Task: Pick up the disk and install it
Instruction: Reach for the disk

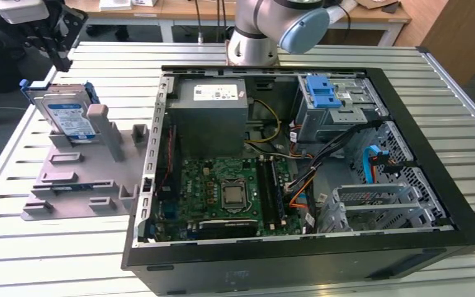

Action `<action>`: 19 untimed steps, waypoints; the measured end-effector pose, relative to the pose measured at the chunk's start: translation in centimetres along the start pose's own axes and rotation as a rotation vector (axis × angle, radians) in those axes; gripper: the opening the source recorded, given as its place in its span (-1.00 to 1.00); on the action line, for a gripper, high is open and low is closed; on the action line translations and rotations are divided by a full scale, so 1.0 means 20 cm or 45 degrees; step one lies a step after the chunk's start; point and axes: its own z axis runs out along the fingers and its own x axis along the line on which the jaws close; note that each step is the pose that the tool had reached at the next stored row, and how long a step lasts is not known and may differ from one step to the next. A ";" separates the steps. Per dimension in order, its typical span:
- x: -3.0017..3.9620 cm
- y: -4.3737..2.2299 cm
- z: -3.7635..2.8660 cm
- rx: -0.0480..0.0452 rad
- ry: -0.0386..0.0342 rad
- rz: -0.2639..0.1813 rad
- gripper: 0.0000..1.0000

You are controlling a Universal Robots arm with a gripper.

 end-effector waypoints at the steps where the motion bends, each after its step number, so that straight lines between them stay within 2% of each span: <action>1: 0.024 0.008 0.004 0.000 -0.0001 0.000 -0.80; 7: 0.154 0.052 0.027 0.000 0.0000 0.000 -0.80; 9: 0.172 0.052 0.030 0.000 -0.0002 0.000 -0.80; 13: 0.174 0.052 0.030 0.001 0.0000 0.000 -0.80; 15: 0.194 0.051 0.031 0.000 -0.0001 0.000 -0.80; 19: 0.264 0.041 0.035 0.000 -0.0001 0.000 -0.80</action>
